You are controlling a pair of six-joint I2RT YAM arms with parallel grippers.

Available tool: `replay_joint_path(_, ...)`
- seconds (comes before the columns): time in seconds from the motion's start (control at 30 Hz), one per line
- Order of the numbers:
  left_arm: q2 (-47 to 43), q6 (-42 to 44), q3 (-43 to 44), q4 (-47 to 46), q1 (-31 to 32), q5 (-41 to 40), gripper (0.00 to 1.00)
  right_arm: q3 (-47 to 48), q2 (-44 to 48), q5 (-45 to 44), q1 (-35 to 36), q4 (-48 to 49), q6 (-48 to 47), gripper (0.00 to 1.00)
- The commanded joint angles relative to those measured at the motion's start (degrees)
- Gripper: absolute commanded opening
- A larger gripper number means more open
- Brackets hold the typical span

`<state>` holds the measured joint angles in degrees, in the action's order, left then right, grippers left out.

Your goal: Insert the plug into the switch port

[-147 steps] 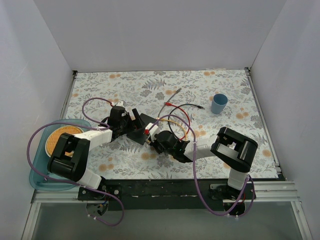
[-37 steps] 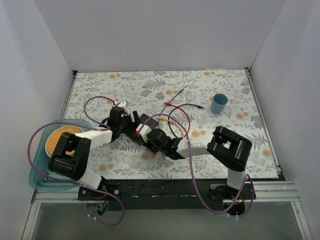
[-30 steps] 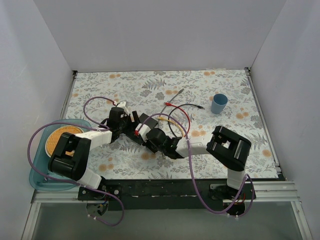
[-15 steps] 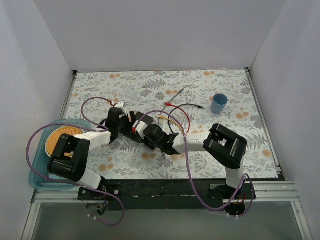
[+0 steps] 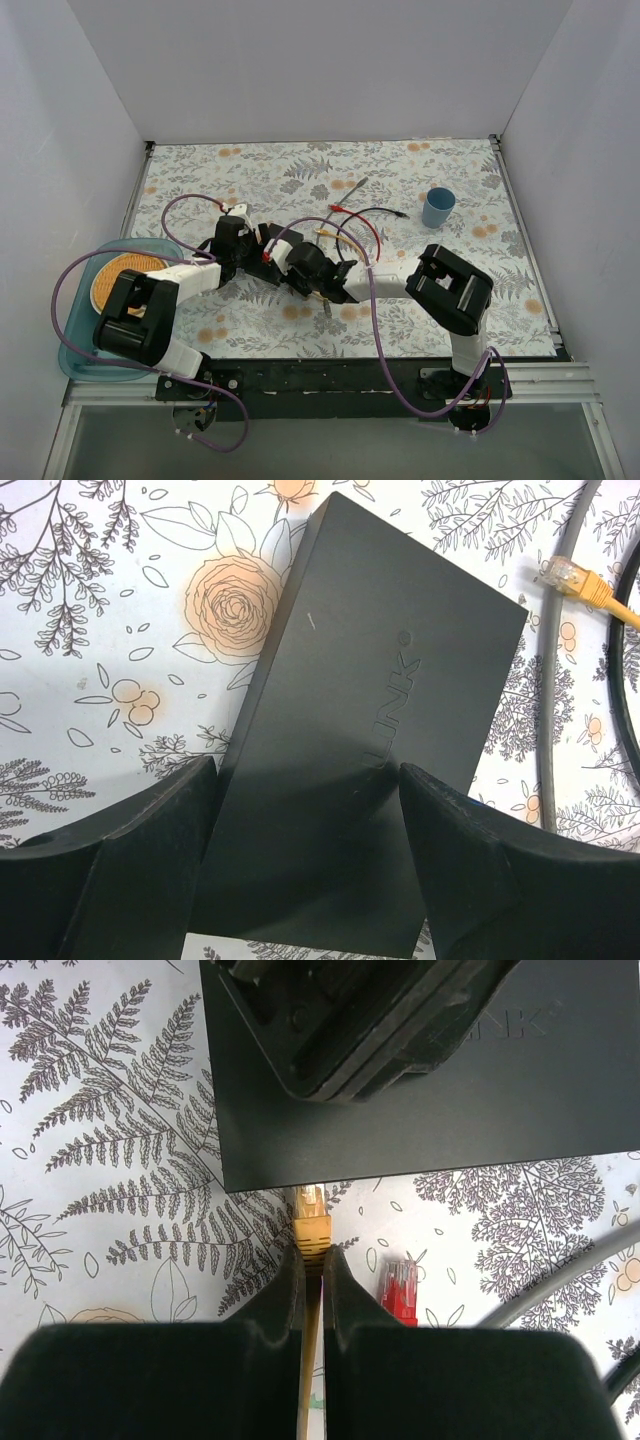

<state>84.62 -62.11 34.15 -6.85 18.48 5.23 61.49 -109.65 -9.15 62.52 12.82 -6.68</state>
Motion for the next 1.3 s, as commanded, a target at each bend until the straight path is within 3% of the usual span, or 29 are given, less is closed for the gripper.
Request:
replay_joint_path(0.0,-2.4,-8.5,-2.3,9.4,6.9,25.1,0.70,7.4,-2.2,6.3,0.4,22.1,0.3,0.01)
replay_joint_path(0.2,-3.6,-8.7,-2.4,9.9,6.9,23.2,0.72,5.9,-1.3,7.0,0.5,21.2,0.6,0.01)
replay_joint_path(0.33,-4.1,-9.3,-2.2,11.0,6.9,20.0,0.79,3.2,0.2,7.0,0.4,20.7,1.0,0.01)
replay_joint_path(0.37,-4.2,-9.5,-2.1,11.6,6.9,19.0,0.87,2.5,0.6,7.0,0.4,20.5,1.0,0.01)
replay_joint_path(0.47,-4.8,-10.0,-1.8,12.7,6.9,15.8,0.93,-1.5,2.2,6.9,0.5,21.2,0.9,0.02)
replay_joint_path(0.63,-6.7,-10.7,-1.4,14.0,6.9,10.4,0.97,-5.4,4.3,6.0,0.5,20.1,0.7,0.08)
replay_joint_path(0.73,-7.8,-11.2,-0.6,15.8,6.9,5.8,0.98,-7.3,5.8,5.3,0.5,18.8,0.5,0.16)
replay_joint_path(0.83,-9.1,-11.5,0.6,18.1,6.8,1.7,0.98,-9.4,7.9,4.3,0.5,18.2,-0.1,0.33)
replay_joint_path(0.87,-9.4,-11.5,1.1,19.0,6.8,-0.5,0.98,-10.0,8.3,3.9,0.5,17.2,-0.3,0.43)
replay_joint_path(0.93,-9.6,-11.8,1.7,19.9,6.7,-2.5,0.98,-10.7,10.0,2.8,0.5,16.5,-1.0,0.54)
replay_joint_path(0.97,-9.6,-11.9,2.1,20.5,6.7,-3.7,0.98,-11.0,10.6,2.5,0.5,15.9,-1.1,0.65)
replay_joint_path(1.07,-9.4,-12.2,3.0,21.3,6.6,-4.4,0.98,-12.5,13.3,0.7,0.4,15.3,-2.1,0.77)
replay_joint_path(1.27,-9.9,-12.7,4.4,22.5,6.4,-9.5,0.98,-14.4,17.7,-3.5,-1.6,12.9,-2.1,0.78)
